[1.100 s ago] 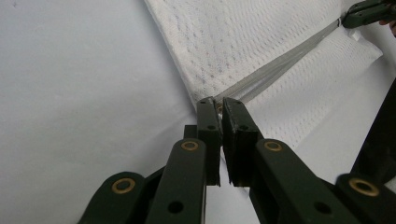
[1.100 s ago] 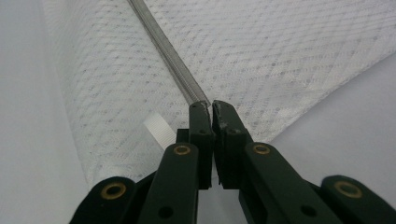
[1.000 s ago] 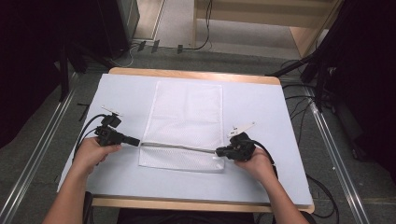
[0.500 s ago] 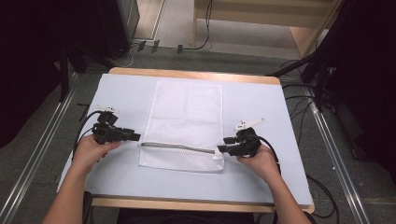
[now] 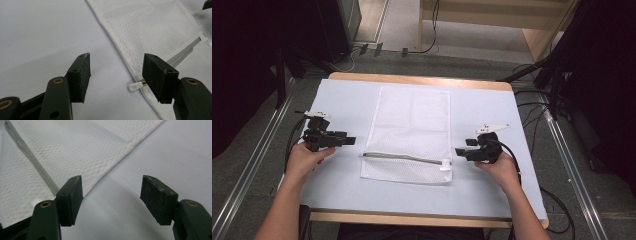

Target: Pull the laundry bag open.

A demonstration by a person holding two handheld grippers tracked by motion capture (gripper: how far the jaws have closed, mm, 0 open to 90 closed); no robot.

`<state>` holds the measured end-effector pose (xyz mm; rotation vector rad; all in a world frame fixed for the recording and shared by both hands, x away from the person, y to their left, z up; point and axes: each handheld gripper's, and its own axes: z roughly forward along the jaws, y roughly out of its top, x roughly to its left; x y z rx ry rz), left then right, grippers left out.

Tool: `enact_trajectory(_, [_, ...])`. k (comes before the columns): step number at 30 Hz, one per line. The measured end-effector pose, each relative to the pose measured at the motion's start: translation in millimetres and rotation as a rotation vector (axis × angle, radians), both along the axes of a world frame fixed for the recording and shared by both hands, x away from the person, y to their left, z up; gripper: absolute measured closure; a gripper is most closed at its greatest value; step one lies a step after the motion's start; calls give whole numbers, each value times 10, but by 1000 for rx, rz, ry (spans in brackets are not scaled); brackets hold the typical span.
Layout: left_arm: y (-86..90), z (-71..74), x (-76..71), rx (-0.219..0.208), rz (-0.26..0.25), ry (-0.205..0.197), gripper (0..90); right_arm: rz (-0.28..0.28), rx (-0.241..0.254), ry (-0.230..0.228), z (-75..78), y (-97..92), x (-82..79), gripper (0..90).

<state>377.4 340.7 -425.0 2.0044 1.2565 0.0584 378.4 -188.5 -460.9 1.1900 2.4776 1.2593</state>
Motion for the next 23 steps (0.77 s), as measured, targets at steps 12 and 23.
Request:
enact_trajectory(12, [40,-39,26,42,35,-19,366,-105,10,2,-51,-175,80,291])
enact_trajectory(23, [41,-81,43,72,36,-27,311,-137,-12,-3,-90,-207,109,256])
